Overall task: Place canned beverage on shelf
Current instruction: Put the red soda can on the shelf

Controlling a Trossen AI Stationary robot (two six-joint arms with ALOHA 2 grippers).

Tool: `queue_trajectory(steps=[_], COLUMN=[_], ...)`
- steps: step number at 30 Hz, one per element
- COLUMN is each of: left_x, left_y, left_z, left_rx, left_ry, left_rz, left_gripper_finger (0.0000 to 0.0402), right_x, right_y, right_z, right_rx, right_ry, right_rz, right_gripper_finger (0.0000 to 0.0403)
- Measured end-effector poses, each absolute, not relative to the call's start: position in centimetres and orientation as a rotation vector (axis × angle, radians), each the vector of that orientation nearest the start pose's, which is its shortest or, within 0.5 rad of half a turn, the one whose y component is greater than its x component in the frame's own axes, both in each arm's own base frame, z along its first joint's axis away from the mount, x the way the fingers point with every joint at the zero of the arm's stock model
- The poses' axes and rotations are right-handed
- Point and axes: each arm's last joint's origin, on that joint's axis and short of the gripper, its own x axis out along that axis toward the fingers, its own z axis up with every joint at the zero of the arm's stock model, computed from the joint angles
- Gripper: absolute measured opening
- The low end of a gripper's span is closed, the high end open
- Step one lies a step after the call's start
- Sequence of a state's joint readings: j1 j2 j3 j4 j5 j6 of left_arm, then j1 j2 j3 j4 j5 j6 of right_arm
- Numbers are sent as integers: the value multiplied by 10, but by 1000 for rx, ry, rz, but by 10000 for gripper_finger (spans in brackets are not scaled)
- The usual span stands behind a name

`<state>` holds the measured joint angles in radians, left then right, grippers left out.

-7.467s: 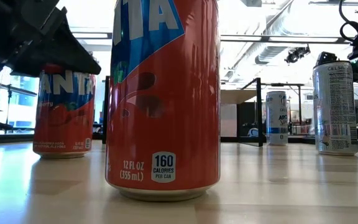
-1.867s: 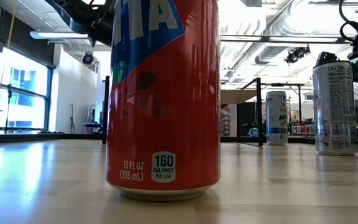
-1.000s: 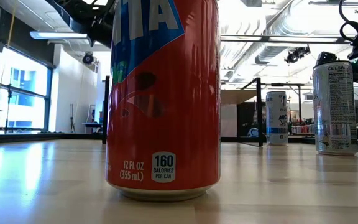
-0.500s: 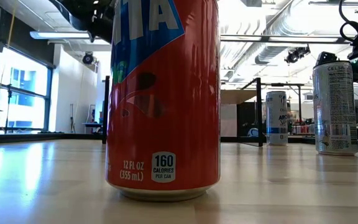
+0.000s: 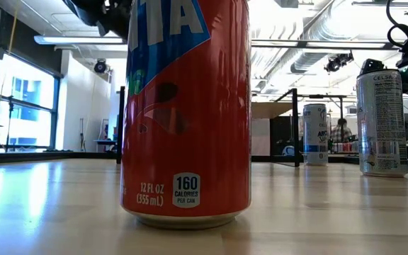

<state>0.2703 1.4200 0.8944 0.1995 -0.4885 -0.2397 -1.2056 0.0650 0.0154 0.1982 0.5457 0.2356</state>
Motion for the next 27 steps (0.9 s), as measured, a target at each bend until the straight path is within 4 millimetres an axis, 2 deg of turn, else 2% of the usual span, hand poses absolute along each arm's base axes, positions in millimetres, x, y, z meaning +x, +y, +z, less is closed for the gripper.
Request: queue_trajectory(steps=[16,21,27], left_x=[300,301,303], left_y=[62,53,33], left_z=[265,265,263], left_rx=[-214,-241,-244], left_ry=[146,130,147], left_rz=[989,984,924], left_gripper_finger=[400,400,400], right_x=[20,20,20], right_y=[-95,-95,-95], right_z=[182,182,182], right_rx=[117,117,117], right_ry=[-364,-364,-364], right_rz=[-1718,-1718,-1718], right_gripper_finger=[328,328,328])
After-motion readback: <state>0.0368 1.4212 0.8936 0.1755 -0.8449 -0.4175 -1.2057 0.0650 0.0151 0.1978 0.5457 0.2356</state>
